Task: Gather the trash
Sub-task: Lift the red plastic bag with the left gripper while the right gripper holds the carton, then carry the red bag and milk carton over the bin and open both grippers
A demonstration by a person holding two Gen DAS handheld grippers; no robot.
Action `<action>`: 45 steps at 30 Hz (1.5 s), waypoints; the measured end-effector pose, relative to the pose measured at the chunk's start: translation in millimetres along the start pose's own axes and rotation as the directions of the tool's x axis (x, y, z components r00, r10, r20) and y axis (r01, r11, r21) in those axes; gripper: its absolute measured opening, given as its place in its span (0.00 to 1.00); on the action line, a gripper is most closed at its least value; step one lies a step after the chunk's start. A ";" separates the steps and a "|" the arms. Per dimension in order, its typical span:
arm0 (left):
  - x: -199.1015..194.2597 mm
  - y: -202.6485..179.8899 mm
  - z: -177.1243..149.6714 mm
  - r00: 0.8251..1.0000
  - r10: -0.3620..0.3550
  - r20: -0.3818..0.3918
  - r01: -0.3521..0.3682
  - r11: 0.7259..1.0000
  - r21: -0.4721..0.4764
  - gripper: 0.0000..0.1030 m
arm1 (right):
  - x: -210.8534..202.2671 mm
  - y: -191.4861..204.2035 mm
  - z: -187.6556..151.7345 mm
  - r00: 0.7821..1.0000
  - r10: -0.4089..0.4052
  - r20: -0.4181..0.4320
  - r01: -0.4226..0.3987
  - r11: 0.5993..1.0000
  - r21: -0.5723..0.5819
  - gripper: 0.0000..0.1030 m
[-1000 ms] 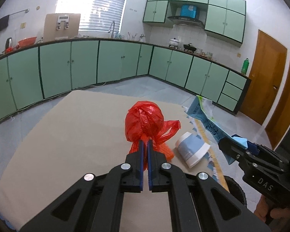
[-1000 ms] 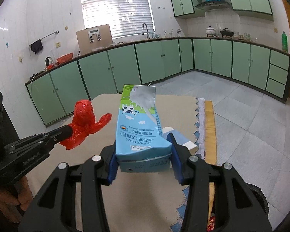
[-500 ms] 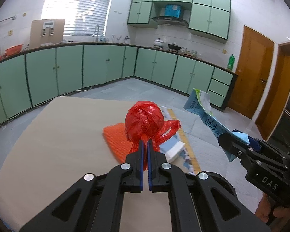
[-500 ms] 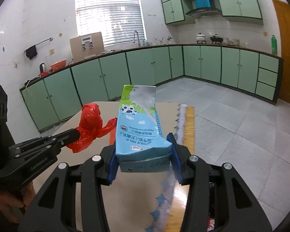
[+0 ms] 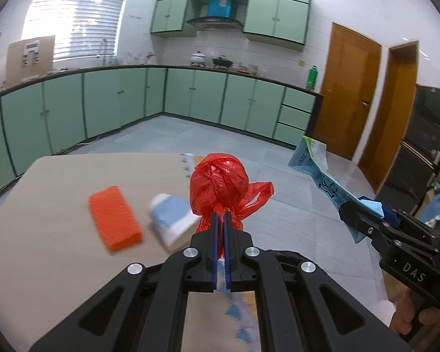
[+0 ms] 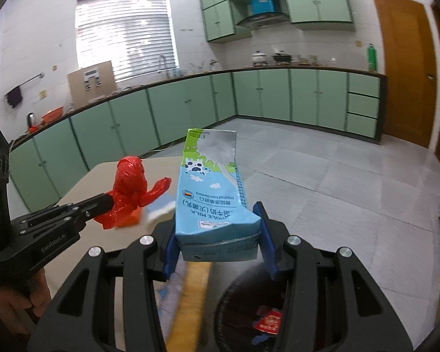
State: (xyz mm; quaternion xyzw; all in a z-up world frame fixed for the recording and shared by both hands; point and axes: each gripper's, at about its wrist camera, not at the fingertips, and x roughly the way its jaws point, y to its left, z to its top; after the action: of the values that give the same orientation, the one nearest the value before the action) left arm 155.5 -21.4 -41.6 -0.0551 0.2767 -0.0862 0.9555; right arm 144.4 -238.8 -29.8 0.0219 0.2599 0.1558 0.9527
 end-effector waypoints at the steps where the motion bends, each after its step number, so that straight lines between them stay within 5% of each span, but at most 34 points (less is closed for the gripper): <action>1: 2.2 -4.2 -0.2 1.000 -0.009 -0.003 0.009 1.000 0.003 0.03 | -1.9 -6.0 -2.3 1.000 -0.013 -0.001 0.013 1.000 0.006 0.43; 19: 59.4 -99.2 -26.9 0.982 -0.154 -0.112 0.164 0.983 0.086 0.03 | -21.4 -97.1 -60.0 0.976 -0.206 -0.066 0.213 0.970 0.118 0.43; 34: 110.7 -134.7 -57.5 0.952 -0.173 -0.254 0.207 0.972 0.112 0.05 | 13.4 -131.7 -104.3 0.948 -0.233 -0.215 0.273 0.944 0.182 0.44; 37: 114.3 -135.0 -56.8 0.948 -0.177 -0.265 0.212 0.971 0.111 0.18 | 21.3 -133.7 -102.6 0.941 -0.237 -0.242 0.283 0.943 0.175 0.53; 39: 114.2 -135.4 -55.3 0.950 -0.177 -0.258 0.212 0.971 0.114 0.36 | 25.2 -132.6 -102.7 0.936 -0.252 -0.247 0.297 0.940 0.167 0.60; 43: 113.1 -130.3 -51.0 0.952 -0.175 -0.250 0.206 0.973 0.106 0.41 | 25.7 -132.5 -101.9 0.933 -0.269 -0.240 0.314 0.934 0.172 0.71; 45: 110.9 -124.9 -48.3 0.955 -0.169 -0.243 0.197 0.976 0.096 0.46 | 24.7 -135.1 -100.2 0.932 -0.280 -0.229 0.322 0.930 0.177 0.85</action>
State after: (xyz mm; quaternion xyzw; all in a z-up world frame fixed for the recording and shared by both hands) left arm 205.0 -168.1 -120.6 -0.0130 0.3752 -0.1964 0.9058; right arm 152.9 -363.6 -145.0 0.0669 0.3694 -0.0200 0.9266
